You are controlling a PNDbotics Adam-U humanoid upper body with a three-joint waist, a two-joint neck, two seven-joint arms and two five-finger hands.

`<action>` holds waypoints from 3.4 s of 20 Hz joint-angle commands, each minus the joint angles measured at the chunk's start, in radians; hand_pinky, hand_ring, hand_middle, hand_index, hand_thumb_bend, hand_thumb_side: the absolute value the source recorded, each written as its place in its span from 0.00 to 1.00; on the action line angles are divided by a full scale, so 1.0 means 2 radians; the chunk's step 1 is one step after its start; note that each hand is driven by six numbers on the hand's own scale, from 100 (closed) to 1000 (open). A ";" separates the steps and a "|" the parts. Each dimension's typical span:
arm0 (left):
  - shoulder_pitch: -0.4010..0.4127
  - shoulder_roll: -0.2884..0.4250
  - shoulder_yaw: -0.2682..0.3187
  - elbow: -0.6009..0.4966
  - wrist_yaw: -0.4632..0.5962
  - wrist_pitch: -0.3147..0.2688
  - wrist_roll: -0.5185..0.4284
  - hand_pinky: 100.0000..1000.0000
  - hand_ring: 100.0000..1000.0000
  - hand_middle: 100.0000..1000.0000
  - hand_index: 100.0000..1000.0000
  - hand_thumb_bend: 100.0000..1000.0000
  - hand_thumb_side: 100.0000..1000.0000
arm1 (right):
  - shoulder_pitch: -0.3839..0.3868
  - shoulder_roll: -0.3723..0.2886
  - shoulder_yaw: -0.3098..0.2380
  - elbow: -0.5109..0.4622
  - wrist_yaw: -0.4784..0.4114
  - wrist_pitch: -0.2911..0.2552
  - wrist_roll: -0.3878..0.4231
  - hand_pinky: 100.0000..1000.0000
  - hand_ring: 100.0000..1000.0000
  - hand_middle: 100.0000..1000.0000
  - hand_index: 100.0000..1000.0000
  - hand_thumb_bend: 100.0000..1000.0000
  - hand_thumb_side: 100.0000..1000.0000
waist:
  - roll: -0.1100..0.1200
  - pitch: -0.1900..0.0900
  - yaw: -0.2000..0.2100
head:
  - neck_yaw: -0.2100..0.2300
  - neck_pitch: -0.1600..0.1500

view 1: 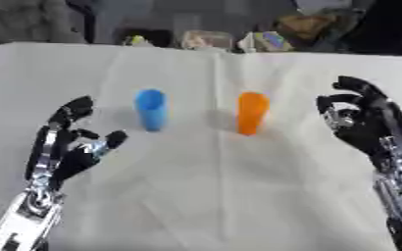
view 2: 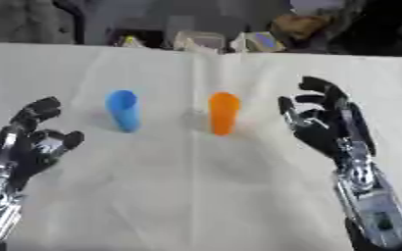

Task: Pour the contents of one cup into another cup.

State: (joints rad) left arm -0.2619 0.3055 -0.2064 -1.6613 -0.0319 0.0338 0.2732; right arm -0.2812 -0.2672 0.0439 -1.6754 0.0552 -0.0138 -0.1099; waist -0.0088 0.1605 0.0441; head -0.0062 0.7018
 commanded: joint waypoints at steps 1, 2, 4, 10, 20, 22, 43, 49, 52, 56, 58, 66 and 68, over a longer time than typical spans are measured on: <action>-0.008 0.008 0.003 -0.009 -0.003 0.001 0.002 0.49 0.83 0.75 0.83 1.00 0.40 | -0.005 -0.006 -0.001 -0.010 -0.003 -0.002 0.001 0.49 0.70 0.73 0.81 0.28 0.21 | 0.001 -0.007 0.000 | 0.001 -0.005; -0.008 0.009 0.002 -0.009 -0.003 0.001 0.002 0.49 0.83 0.75 0.83 1.00 0.40 | -0.006 -0.006 0.000 -0.010 -0.003 -0.002 0.001 0.49 0.70 0.73 0.81 0.28 0.21 | 0.001 -0.007 0.000 | 0.002 -0.005; -0.009 0.010 0.002 -0.009 -0.004 0.002 0.002 0.49 0.83 0.76 0.83 1.00 0.40 | -0.005 -0.006 -0.001 -0.010 -0.003 -0.002 0.001 0.49 0.70 0.73 0.81 0.28 0.21 | 0.001 -0.008 0.000 | 0.001 -0.005; -0.018 0.017 -0.003 -0.002 -0.010 0.007 0.000 0.48 0.82 0.76 0.84 1.00 0.37 | -0.006 -0.006 0.000 -0.010 -0.003 -0.002 0.002 0.49 0.70 0.72 0.81 0.28 0.22 | 0.001 -0.008 -0.001 | 0.002 -0.007; -0.078 0.015 -0.025 0.087 -0.042 0.005 0.030 0.46 0.80 0.75 0.85 1.00 0.33 | -0.005 -0.005 0.002 -0.009 -0.004 -0.002 0.003 0.49 0.70 0.72 0.81 0.28 0.22 | 0.000 -0.008 -0.005 | 0.005 -0.007; -0.093 0.009 -0.029 0.111 -0.046 -0.006 0.040 0.46 0.80 0.75 0.86 1.00 0.33 | -0.005 -0.004 0.003 -0.010 -0.004 -0.002 0.003 0.49 0.70 0.72 0.81 0.27 0.22 | 0.000 -0.007 -0.007 | 0.006 -0.007; -0.186 -0.038 -0.028 0.287 -0.056 -0.064 0.090 0.43 0.78 0.74 0.85 1.00 0.33 | -0.008 0.003 0.008 -0.009 -0.006 -0.002 0.008 0.49 0.70 0.72 0.81 0.27 0.23 | -0.006 0.002 -0.026 | 0.015 -0.011; -0.202 -0.038 -0.026 0.296 -0.055 -0.066 0.096 0.42 0.77 0.73 0.85 1.00 0.33 | -0.009 0.005 0.009 -0.009 -0.006 -0.002 0.010 0.49 0.70 0.72 0.81 0.27 0.23 | -0.008 0.006 -0.032 | 0.017 -0.013; -0.209 -0.038 -0.027 0.299 -0.054 -0.066 0.093 0.41 0.77 0.72 0.85 1.00 0.32 | -0.010 0.006 0.010 -0.009 -0.007 -0.002 0.011 0.49 0.70 0.72 0.81 0.27 0.23 | -0.008 0.008 -0.035 | 0.018 -0.014; -0.215 -0.039 -0.027 0.303 -0.054 -0.066 0.090 0.41 0.76 0.71 0.85 1.00 0.32 | -0.011 0.007 0.011 -0.009 -0.007 -0.002 0.012 0.49 0.70 0.72 0.81 0.27 0.24 | -0.008 0.009 -0.038 | 0.019 -0.015; -0.217 -0.040 -0.027 0.306 -0.053 -0.066 0.087 0.40 0.75 0.70 0.85 1.00 0.32 | -0.012 0.007 0.011 -0.009 -0.007 -0.002 0.012 0.49 0.70 0.72 0.81 0.26 0.24 | -0.008 0.010 -0.040 | 0.019 -0.015; -0.217 -0.044 -0.027 0.318 -0.034 -0.071 0.079 0.34 0.70 0.65 0.83 1.00 0.26 | -0.012 0.007 0.010 -0.009 -0.007 -0.002 0.011 0.49 0.70 0.72 0.81 0.26 0.25 | -0.008 0.011 -0.042 | 0.019 -0.016; -0.217 -0.045 -0.027 0.320 -0.028 -0.075 0.081 0.32 0.67 0.62 0.82 1.00 0.25 | -0.012 0.007 0.010 -0.009 -0.007 -0.002 0.011 0.49 0.70 0.72 0.81 0.26 0.25 | -0.008 0.010 -0.042 | 0.019 -0.017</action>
State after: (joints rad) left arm -0.6781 0.2167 -0.2676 -1.0143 -0.0987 -0.1096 0.4348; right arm -0.2904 -0.2410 0.0679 -1.6754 0.0500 -0.0169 -0.0887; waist -0.0254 0.1953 -0.0377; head 0.0296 0.6761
